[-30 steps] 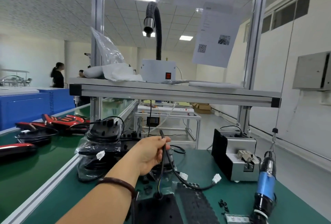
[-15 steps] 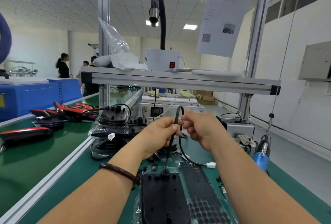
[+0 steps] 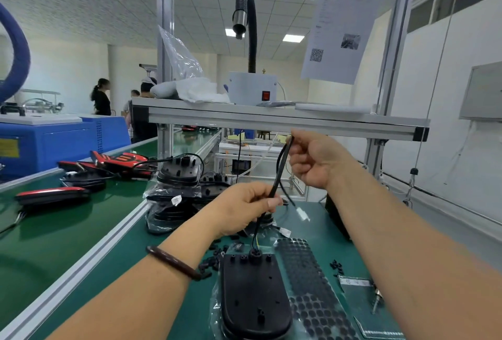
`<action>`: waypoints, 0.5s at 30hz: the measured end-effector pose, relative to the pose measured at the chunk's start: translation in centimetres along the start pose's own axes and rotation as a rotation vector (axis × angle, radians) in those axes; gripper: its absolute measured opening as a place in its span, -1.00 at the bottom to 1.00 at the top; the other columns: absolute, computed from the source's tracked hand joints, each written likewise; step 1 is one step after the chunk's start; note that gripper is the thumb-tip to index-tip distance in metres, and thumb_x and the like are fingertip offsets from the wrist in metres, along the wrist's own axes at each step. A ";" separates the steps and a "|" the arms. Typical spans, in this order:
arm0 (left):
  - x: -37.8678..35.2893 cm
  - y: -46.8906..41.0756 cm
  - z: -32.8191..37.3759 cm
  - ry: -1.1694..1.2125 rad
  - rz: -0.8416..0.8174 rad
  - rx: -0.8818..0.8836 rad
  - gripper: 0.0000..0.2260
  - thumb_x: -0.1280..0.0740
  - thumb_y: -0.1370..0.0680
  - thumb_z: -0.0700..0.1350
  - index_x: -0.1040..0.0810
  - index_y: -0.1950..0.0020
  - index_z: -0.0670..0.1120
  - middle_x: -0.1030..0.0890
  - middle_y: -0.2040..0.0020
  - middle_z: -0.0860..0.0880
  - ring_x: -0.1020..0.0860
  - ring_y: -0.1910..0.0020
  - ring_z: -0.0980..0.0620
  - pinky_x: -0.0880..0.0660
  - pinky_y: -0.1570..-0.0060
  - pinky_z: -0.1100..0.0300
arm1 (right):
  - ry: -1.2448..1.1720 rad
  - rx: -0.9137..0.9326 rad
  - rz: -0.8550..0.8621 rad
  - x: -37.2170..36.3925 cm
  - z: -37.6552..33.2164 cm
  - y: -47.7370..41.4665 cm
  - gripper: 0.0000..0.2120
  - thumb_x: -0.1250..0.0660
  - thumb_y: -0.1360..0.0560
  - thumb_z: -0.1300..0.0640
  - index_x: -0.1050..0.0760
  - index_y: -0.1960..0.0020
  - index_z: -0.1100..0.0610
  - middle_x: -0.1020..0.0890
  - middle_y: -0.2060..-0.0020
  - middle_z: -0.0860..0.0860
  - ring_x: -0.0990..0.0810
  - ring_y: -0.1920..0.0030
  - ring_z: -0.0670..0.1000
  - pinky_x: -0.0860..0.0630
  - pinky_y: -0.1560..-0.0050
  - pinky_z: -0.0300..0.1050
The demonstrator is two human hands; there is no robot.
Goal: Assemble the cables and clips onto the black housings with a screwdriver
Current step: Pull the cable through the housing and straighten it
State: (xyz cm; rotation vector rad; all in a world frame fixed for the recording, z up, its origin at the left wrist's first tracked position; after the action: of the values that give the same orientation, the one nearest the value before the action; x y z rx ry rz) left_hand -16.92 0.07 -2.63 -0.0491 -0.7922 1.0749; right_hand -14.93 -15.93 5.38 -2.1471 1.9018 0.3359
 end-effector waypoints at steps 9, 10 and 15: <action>-0.1 -0.4 -1.2 -0.064 0.186 0.024 -0.81 -0.28 -0.58 0.03 -0.60 0.12 -0.03 -0.65 0.12 -0.14 -0.45 0.30 0.06 -0.55 0.12 -0.02 | 0.142 0.231 0.065 -3.1 -4.1 0.0 -0.68 -0.18 -0.64 0.09 -0.44 0.26 0.17 -0.32 0.58 -0.08 -0.21 0.63 -0.17 -0.08 0.65 -0.35; 0.0 -0.5 -1.3 -0.058 0.220 0.024 -0.81 -0.28 -0.58 0.02 -0.60 0.13 -0.04 -0.66 0.14 -0.12 -0.45 0.31 0.06 -0.55 0.15 -0.01 | 0.178 0.255 0.072 -3.4 -4.4 0.0 -0.68 -0.18 -0.63 0.10 -0.45 0.26 0.18 -0.33 0.56 -0.07 -0.21 0.62 -0.17 -0.08 0.65 -0.35; 0.0 -1.0 -2.5 -0.040 0.323 0.024 -0.77 -0.30 -0.58 -0.01 -0.56 0.27 0.02 -0.54 0.35 0.05 -0.42 0.36 0.08 -0.44 0.29 0.22 | 0.336 0.407 0.149 -4.5 -4.9 -0.1 -0.72 -0.23 -0.61 0.14 -0.49 0.25 0.20 -0.34 0.44 0.00 -0.22 0.51 -0.11 -0.13 0.61 -0.30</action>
State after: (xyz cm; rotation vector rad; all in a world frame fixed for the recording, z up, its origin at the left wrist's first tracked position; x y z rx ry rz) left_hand -14.68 0.37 -4.04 -0.1391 -0.8250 1.3937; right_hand -15.37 -13.39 11.54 -1.8799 2.0862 -0.3828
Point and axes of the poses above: each hand's wrist, its own y-axis away from the middle knuckle, its own x-axis out of the back of the hand, z = x × y, the point moved 2 cm from there along -y, towards the middle knuckle
